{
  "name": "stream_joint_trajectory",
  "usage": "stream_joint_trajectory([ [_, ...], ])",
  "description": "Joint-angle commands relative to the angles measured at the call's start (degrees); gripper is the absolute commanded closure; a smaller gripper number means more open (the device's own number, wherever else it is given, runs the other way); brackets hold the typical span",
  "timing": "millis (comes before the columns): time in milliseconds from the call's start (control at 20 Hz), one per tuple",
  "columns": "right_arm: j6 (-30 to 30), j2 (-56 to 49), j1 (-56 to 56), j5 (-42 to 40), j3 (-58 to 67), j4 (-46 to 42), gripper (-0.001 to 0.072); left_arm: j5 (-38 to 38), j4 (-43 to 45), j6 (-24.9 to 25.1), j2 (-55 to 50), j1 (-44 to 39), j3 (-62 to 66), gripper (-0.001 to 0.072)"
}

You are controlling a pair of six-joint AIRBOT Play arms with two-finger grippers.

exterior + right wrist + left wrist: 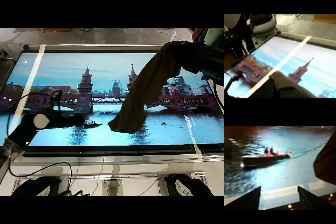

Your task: Fold the clothes and pants, and hang the long-sleeved shirts on hangers.

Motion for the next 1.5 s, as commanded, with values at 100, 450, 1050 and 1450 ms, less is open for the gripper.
stream_joint_trajectory([
  [100,0.1,0.5,0.1,-1.2,0.3,-1.4,0.0693,17.0,-14.3,0.0,-12.5,-13.6,0.2,0.0188],
  [450,0.0,0.5,0.1,-1.0,0.3,-1.4,0.0693,17.4,-17.7,3.7,-25.2,-21.0,8.9,0.0189],
  [1050,0.1,0.5,0.1,-1.0,0.3,-1.4,0.0692,4.3,-14.9,8.2,-34.6,-19.0,18.0,0.0249],
  [1450,0.0,0.5,0.1,-0.9,0.3,-1.4,0.0692,7.1,-17.5,8.2,-35.4,-19.0,18.1,0.0674],
])
